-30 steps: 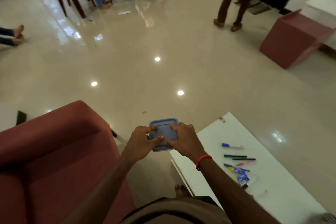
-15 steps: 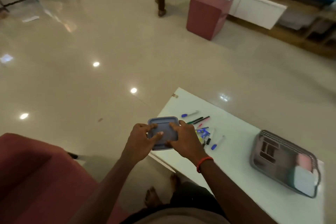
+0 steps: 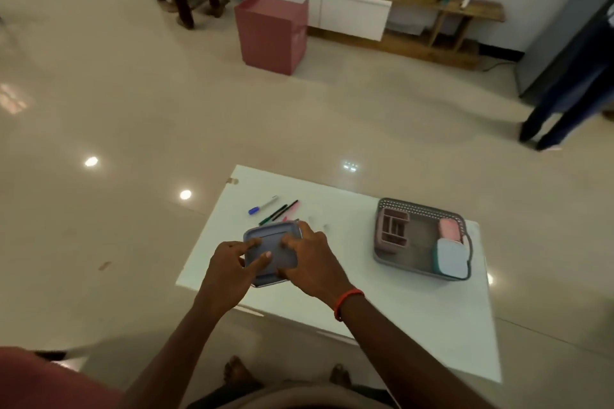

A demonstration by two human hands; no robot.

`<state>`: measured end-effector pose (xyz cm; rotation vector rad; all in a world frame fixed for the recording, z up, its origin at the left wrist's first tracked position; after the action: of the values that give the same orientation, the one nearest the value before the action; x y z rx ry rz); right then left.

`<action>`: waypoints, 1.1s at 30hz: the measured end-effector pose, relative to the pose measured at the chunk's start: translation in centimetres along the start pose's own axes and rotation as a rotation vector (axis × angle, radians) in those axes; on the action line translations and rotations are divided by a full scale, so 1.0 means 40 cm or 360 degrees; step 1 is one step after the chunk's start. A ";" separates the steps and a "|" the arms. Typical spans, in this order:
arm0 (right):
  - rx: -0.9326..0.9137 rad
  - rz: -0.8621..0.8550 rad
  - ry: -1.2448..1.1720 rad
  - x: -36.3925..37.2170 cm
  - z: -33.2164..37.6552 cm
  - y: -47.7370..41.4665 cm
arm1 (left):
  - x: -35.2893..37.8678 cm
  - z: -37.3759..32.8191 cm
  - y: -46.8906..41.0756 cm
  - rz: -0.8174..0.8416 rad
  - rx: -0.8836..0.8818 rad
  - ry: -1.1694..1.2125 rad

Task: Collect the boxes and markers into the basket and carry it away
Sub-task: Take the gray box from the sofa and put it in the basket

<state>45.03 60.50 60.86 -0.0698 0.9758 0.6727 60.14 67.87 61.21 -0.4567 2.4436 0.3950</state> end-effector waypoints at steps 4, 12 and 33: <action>0.0060 -0.0035 -0.0022 -0.063 -0.147 0.075 | 0.145 -0.086 0.027 0.0112 -0.0003 0.0039; 0.0090 0.0051 0.0019 -0.126 -0.331 0.144 | 0.362 -0.169 0.016 0.0325 -0.0110 0.0235; 0.0822 -0.0333 -0.0011 -0.171 -0.598 0.139 | 0.645 -0.327 -0.127 0.0914 0.0208 0.0135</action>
<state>21.63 53.26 53.77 0.2816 1.0919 0.2156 36.08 52.45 54.38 0.3027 2.6347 0.4498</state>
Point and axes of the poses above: each hand's wrist, its own y-axis away from the middle knuckle, its own x-axis out of the palm, z = x × y, the point moved 6 cm from there along -y, towards the middle knuckle, and after that the axes turned 3 degrees about x, right-handed, at the moved point
